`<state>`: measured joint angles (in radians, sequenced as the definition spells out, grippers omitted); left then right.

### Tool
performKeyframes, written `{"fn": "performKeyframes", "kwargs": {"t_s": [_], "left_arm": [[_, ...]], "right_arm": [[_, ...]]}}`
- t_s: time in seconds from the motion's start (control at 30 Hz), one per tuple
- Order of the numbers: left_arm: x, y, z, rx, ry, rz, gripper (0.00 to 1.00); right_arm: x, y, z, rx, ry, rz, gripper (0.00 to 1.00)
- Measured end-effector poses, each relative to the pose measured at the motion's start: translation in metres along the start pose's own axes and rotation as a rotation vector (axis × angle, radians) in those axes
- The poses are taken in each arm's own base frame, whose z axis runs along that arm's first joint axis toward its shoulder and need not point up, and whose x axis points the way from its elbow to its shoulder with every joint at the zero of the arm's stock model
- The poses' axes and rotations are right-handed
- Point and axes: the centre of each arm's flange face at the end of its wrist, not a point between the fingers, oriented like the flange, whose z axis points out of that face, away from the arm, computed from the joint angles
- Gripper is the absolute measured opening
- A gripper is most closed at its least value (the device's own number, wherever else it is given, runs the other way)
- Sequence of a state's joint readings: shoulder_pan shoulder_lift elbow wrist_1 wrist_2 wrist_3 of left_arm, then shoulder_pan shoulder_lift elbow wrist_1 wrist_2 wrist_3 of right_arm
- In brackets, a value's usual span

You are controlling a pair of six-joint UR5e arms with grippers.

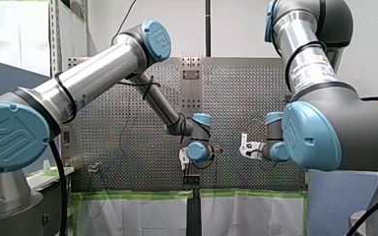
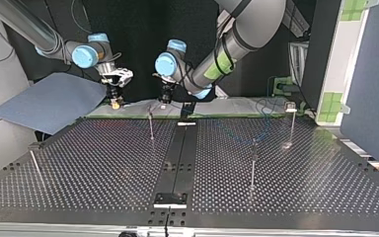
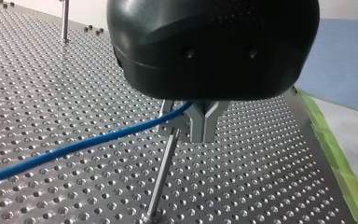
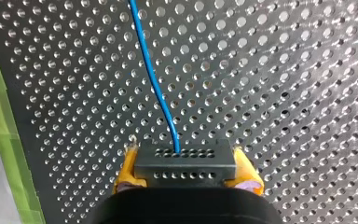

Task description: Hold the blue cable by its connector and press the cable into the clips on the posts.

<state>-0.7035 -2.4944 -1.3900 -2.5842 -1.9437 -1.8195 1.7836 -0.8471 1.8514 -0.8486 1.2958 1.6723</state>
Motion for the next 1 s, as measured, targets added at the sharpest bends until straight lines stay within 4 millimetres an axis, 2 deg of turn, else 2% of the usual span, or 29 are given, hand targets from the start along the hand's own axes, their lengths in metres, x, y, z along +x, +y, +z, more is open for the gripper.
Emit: {"fn": "performKeyframes", "kwargs": {"t_s": [0.4, 0.73, 1.0], "left_arm": [[-0.003, -0.005, 0.003, 0.024, -0.026, -0.017, 0.0], [-0.014, -0.02, 0.009, 0.056, -0.051, -0.039, 0.0], [-0.017, -0.023, 0.012, 0.078, -0.054, -0.08, 0.0]], "right_arm": [[0.007, 0.013, 0.012, -0.009, 0.014, 0.001, 0.0], [0.016, 0.016, 0.022, -0.005, 0.033, -0.001, 0.0], [0.021, 0.019, 0.028, -0.01, 0.047, 0.002, 0.0]]}}
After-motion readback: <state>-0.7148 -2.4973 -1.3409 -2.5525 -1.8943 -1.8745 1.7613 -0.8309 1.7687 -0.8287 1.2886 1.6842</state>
